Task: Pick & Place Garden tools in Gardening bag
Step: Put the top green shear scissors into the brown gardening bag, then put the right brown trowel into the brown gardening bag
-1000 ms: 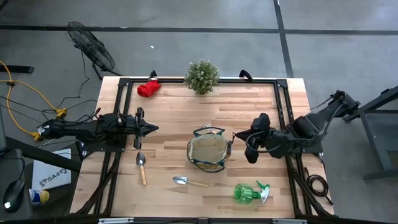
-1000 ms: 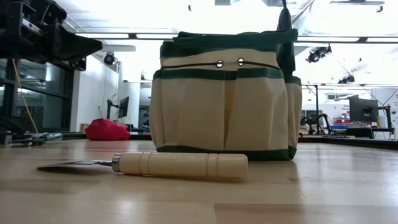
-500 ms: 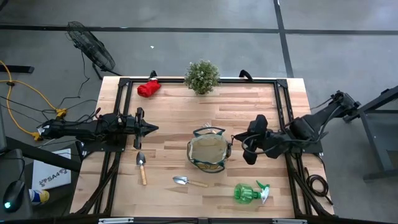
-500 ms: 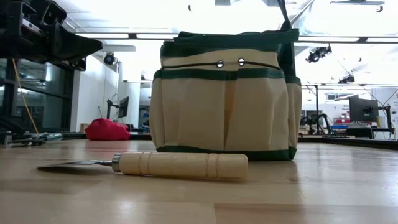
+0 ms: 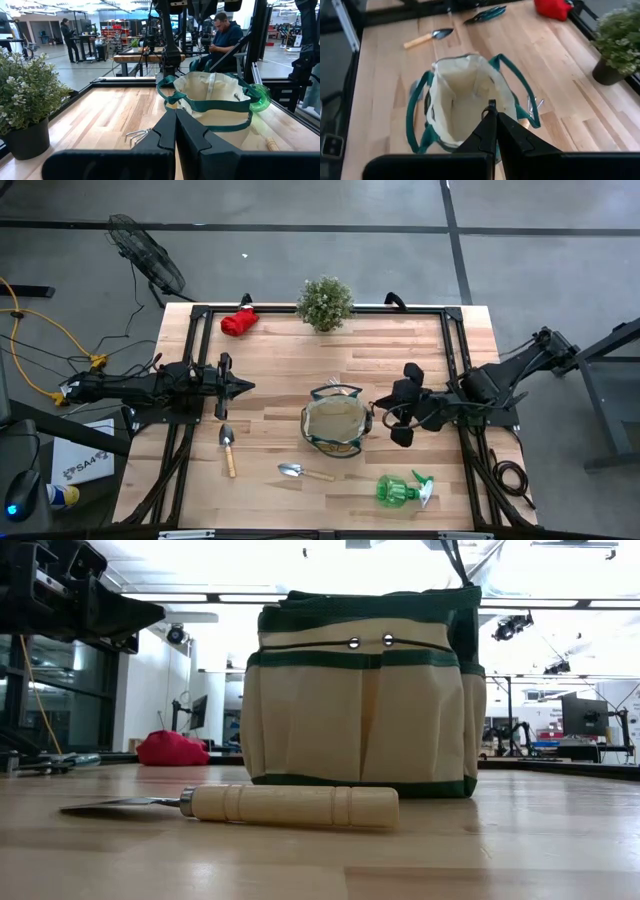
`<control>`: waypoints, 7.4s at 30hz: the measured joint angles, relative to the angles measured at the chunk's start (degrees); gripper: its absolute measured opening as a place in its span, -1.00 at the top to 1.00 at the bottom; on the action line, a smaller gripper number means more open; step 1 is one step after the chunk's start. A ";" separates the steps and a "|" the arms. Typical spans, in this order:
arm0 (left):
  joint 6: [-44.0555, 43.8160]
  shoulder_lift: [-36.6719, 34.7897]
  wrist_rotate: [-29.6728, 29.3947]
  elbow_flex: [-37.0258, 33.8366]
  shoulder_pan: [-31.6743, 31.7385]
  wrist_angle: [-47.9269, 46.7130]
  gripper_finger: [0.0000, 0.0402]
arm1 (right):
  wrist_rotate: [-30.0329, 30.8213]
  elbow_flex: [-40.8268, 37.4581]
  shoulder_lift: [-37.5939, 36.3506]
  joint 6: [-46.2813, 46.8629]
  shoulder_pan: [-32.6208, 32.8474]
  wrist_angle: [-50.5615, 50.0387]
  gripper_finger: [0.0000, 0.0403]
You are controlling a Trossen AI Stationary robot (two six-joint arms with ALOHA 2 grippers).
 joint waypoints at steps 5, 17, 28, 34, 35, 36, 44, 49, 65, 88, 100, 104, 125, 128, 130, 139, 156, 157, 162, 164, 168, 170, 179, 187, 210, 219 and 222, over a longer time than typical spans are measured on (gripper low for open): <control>0.00 0.00 0.00 0.00 -0.01 0.00 1.00 | -1.23 0.00 0.71 -4.21 -1.64 -0.03 0.98; 0.00 0.01 0.00 0.00 0.00 0.01 1.00 | -5.66 0.00 4.15 -3.11 -5.36 -0.50 0.98; 0.00 0.02 0.02 0.00 -0.02 0.00 1.00 | -6.63 0.02 4.98 5.46 -6.02 0.37 0.98; 0.00 0.02 0.02 0.00 0.00 0.00 1.00 | -8.26 0.02 4.67 5.52 -5.97 1.08 0.98; 0.00 0.00 0.02 0.00 -0.02 0.00 1.00 | -8.59 0.02 4.60 5.55 -5.97 1.29 0.98; 0.00 0.00 0.02 0.00 0.00 0.00 1.00 | -8.59 0.02 4.55 5.79 -5.97 1.46 0.97; 0.00 0.00 0.02 0.00 0.00 0.00 1.00 | -8.49 0.02 4.13 6.02 -5.97 3.35 0.70; 0.00 0.02 0.02 0.00 -0.02 0.00 1.00 | -8.56 0.02 3.09 6.26 -5.86 3.75 0.37; 0.00 0.02 0.11 0.00 -0.01 0.00 1.00 | -8.40 0.04 -1.09 7.04 -5.85 3.87 -0.05; 0.00 0.02 0.17 0.00 -0.01 0.00 1.00 | -7.11 0.04 -0.15 6.84 4.89 3.88 -0.05; 0.00 0.01 0.17 0.00 -0.01 0.00 1.00 | -7.48 0.04 3.59 10.85 9.97 8.12 -0.05; 0.00 0.02 0.17 0.00 -0.02 0.00 1.00 | -7.50 0.04 3.59 15.63 11.87 8.11 -0.05; 0.07 0.00 0.02 0.00 -0.02 0.07 1.00 | -7.53 0.04 3.59 26.56 15.64 8.11 -0.05; -1.67 0.01 0.81 0.00 0.00 0.10 1.00 | -7.53 0.04 3.59 27.42 15.64 8.11 -0.05; -5.59 0.02 2.76 0.00 0.00 0.22 1.00 | -7.28 0.04 3.59 27.50 15.64 8.13 -0.05; -19.36 0.00 3.02 0.33 0.00 0.94 1.00 | -5.39 0.04 3.59 28.88 15.64 8.13 -0.05; -12.24 19.92 15.28 17.19 -0.04 -6.07 0.78 | -5.36 0.04 3.59 29.14 15.64 8.13 -0.05; -11.89 22.30 16.05 18.68 -0.04 -7.65 0.78 | -5.38 0.04 3.59 29.64 15.64 8.13 -0.05; -11.14 32.21 20.40 25.85 -0.04 -14.32 0.78 | -5.47 0.04 3.59 30.16 15.64 8.11 -0.05; -10.33 35.63 21.73 28.34 -0.74 -16.24 0.78 | -5.52 0.04 3.59 30.11 15.64 8.09 -0.05; -8.01 41.87 20.02 32.09 -5.59 -16.71 0.78 | -5.54 0.04 3.59 30.02 15.64 7.98 -0.05; -6.66 44.85 18.23 33.54 -8.88 -16.52 0.78 | -5.55 0.04 3.59 30.02 15.64 7.78 -0.05; -8.77 55.05 4.55 35.06 -24.61 -13.98 0.78 | -5.56 0.04 3.59 30.00 15.62 7.65 -0.05; -8.50 65.53 -4.61 35.10 -33.53 -1.97 0.78 | -6.30 0.04 3.59 29.94 15.62 7.62 -0.05; -5.49 92.06 -8.15 51.56 -33.75 -3.63 -0.03 | -10.17 0.04 3.61 29.87 15.64 4.96 -0.05; -5.90 96.62 -13.36 53.34 -33.69 -4.87 -0.03 | -9.93 0.05 3.61 29.93 15.64 4.98 -0.05; -5.84 97.24 -12.67 53.29 -33.00 -6.47 -0.03 | -9.90 0.04 3.61 29.93 15.64 5.06 -0.05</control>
